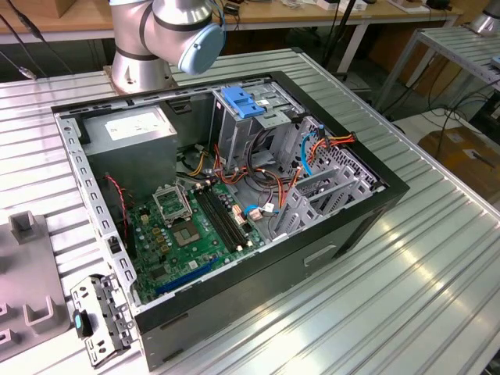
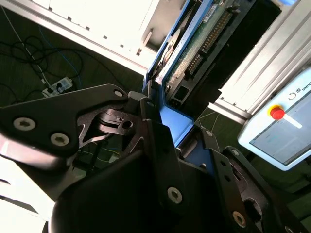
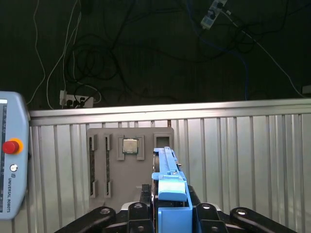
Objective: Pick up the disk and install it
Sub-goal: 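Pick up the disk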
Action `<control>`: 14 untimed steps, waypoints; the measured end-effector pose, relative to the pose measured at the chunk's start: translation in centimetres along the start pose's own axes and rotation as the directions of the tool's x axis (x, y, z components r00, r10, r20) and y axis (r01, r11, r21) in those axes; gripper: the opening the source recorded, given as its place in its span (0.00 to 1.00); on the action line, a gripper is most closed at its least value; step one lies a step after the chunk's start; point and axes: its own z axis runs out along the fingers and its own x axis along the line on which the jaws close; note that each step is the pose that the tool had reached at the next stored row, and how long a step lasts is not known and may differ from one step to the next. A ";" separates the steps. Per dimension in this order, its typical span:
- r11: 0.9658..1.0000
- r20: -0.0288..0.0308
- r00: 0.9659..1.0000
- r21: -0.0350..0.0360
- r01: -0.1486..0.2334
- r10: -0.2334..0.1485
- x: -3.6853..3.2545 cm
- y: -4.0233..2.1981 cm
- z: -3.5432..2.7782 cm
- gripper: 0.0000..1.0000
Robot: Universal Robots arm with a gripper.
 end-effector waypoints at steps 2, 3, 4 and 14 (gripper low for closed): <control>1.000 0.000 1.000 0.000 0.000 0.000 0.00 -0.14 0.01 0.37; 1.000 0.000 1.000 0.000 0.000 0.000 -0.01 -0.22 0.01 0.37; 1.000 0.000 1.000 0.000 0.000 0.000 -0.01 -0.33 0.01 0.37; 1.000 0.000 1.000 0.000 0.000 0.000 -0.08 -1.60 0.01 0.37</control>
